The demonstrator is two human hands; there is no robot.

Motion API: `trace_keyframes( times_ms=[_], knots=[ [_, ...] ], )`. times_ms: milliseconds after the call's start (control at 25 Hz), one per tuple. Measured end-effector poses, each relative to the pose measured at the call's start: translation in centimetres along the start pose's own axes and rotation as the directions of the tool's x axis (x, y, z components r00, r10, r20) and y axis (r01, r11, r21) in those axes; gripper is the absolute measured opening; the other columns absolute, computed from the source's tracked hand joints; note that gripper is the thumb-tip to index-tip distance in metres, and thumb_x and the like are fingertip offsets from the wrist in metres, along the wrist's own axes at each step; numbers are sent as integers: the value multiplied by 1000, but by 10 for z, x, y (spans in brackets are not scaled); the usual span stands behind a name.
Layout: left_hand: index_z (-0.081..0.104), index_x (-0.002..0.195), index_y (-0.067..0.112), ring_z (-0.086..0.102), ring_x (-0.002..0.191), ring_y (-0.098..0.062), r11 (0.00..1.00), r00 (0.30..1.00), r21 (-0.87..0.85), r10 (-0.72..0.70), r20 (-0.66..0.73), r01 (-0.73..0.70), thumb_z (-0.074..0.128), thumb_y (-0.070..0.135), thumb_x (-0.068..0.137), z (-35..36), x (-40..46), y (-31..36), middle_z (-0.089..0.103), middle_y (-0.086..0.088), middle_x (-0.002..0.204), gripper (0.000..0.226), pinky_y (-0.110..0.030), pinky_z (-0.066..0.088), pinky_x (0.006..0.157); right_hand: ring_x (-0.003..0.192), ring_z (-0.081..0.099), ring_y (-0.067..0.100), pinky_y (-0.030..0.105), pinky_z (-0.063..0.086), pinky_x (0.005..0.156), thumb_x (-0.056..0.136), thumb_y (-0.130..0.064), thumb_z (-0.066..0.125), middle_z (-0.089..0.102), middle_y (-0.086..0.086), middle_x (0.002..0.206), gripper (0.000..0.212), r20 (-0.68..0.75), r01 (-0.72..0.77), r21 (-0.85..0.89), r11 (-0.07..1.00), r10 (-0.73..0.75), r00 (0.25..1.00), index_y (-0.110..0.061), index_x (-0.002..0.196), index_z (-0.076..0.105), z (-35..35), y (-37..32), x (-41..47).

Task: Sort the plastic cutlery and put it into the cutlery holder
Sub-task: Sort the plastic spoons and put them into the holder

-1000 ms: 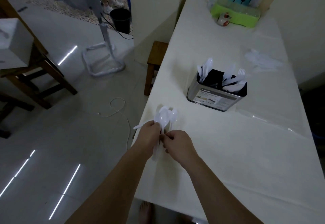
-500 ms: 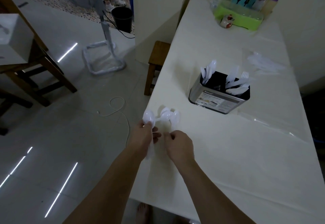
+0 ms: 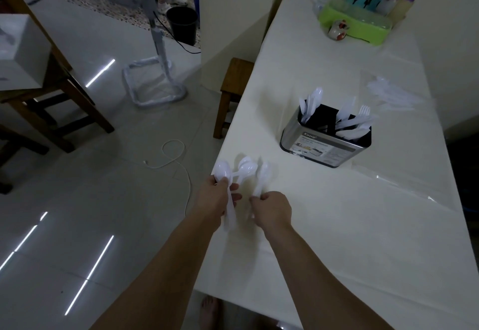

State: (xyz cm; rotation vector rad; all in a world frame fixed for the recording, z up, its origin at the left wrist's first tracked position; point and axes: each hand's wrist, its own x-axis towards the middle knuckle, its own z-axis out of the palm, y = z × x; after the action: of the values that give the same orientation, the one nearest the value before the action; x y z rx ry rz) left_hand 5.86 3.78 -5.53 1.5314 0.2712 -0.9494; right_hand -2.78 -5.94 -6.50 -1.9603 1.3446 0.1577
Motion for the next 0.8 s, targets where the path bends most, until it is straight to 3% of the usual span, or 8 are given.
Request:
trace_keyframes(
  times_ms=[80,240,280,440,600,680,800],
  knots=[
    [57,113,13,70,79,-25,1000,1000,-10,-6,-20,6,46,21,101,1,-3,1,72,-8,95,18,-39,56,73,52,54,14,32,48,56,89,-28,60,64,3,57,35,-38,85,132,988,-80,996,-11,59,63,-7,0,-14],
    [67,101,17,70,89,-36,999,999,39,-2,-41,3,49,33,80,0,11,-8,73,-15,97,32,-59,58,81,50,53,2,15,37,50,89,-35,62,62,-9,55,31,100,229,194,954,-251,963,-27,60,63,-6,-12,-45],
    [68,102,14,69,89,-38,999,999,37,-9,-34,10,47,31,78,0,10,-8,72,-17,96,36,-59,58,81,52,54,4,18,37,51,90,-33,61,61,-8,56,29,127,240,163,957,-261,957,-26,62,65,-2,-14,-47],
    [63,105,10,63,79,-28,996,998,-79,-51,-34,49,39,19,95,-4,-10,4,68,-14,90,27,-39,54,72,61,56,11,18,37,53,98,-31,46,59,-7,67,29,160,359,-98,928,-342,926,-19,86,69,11,-26,-51],
    [61,110,13,68,87,-28,999,999,7,33,-23,-33,48,31,96,-20,-13,-1,70,-12,94,26,-46,57,86,71,65,18,26,49,62,99,-24,43,69,1,83,24,198,480,-318,817,-438,877,-17,100,65,26,-39,-57],
    [63,105,13,69,89,-29,996,995,69,53,-87,-47,49,33,92,-29,-9,-2,71,-10,91,28,-53,55,90,68,62,17,27,47,60,100,-27,41,69,0,83,26,199,519,-348,781,-479,855,-19,98,66,31,-44,-61],
    [59,106,11,66,77,-24,999,979,32,44,-200,-38,46,28,98,-42,-2,-1,67,-7,86,23,-46,56,85,69,61,16,29,48,62,101,-36,36,65,-2,79,36,98,442,-313,841,-434,896,-20,87,65,33,-46,-56]
  ],
)
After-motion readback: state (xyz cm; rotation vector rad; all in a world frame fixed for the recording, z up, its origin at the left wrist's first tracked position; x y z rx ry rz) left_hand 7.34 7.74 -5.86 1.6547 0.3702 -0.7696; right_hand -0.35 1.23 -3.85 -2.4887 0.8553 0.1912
